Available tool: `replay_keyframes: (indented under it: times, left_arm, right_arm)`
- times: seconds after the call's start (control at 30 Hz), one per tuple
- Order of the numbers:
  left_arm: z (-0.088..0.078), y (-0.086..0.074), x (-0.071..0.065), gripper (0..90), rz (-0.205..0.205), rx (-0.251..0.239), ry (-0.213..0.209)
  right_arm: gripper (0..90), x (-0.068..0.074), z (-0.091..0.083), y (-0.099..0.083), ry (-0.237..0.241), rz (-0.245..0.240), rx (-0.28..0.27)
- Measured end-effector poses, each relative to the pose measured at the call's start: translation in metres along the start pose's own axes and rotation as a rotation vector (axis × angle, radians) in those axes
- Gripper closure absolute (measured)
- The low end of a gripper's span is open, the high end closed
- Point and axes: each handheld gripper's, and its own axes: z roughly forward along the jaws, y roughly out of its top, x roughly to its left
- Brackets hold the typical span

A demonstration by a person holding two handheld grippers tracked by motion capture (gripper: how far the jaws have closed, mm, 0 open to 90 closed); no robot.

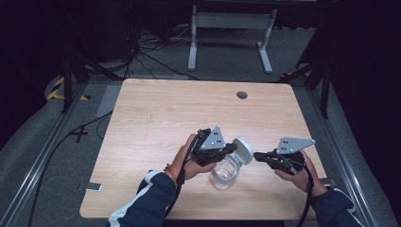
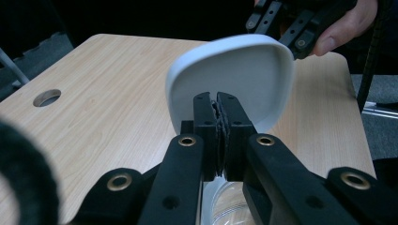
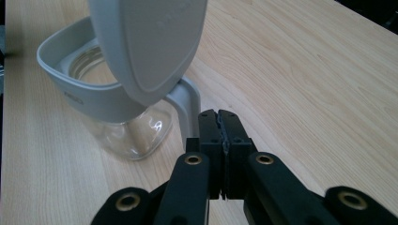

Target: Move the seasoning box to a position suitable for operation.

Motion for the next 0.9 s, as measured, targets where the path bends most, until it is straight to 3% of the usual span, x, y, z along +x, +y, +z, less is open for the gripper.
replay_keyframes:
  times: [0.27,0.33,0.47,0.57,0.63,0.67,0.8,0.9]
  left_arm:
    - [-0.015,-0.004,0.004,86.2,0.01,0.013,0.036]
    - [-0.03,-0.011,0.007,85.8,0.014,0.026,0.073]
    - [-0.05,-0.026,0.012,85.8,-0.018,0.041,0.116]
    - [-0.057,-0.034,0.014,85.5,-0.018,0.066,0.134]
    - [-0.069,-0.052,0.016,85.1,-0.027,0.121,0.175]
    - [-0.069,-0.052,0.016,85.0,-0.027,0.121,0.175]
    - [-0.079,-0.078,0.017,84.6,-0.032,0.197,0.221]
    - [-0.082,-0.099,0.021,84.2,-0.049,0.282,0.254]
  right_arm:
    - [89.0,-0.002,-0.004,-0.011,-0.011,0.005,0.025]
    - [88.7,-0.002,-0.005,-0.014,-0.019,0.003,0.026]
    - [87.8,-0.004,-0.01,-0.017,-0.037,0.001,0.038]
    - [87.8,-0.006,-0.016,-0.021,-0.056,0.005,0.037]
    - [87.8,-0.009,-0.02,-0.026,-0.073,0.015,0.037]
    - [87.8,-0.009,-0.02,-0.026,-0.073,0.015,0.037]
    - [87.2,-0.013,-0.026,-0.035,-0.096,0.028,0.048]
    - [86.4,-0.016,-0.029,-0.041,-0.113,0.041,0.054]
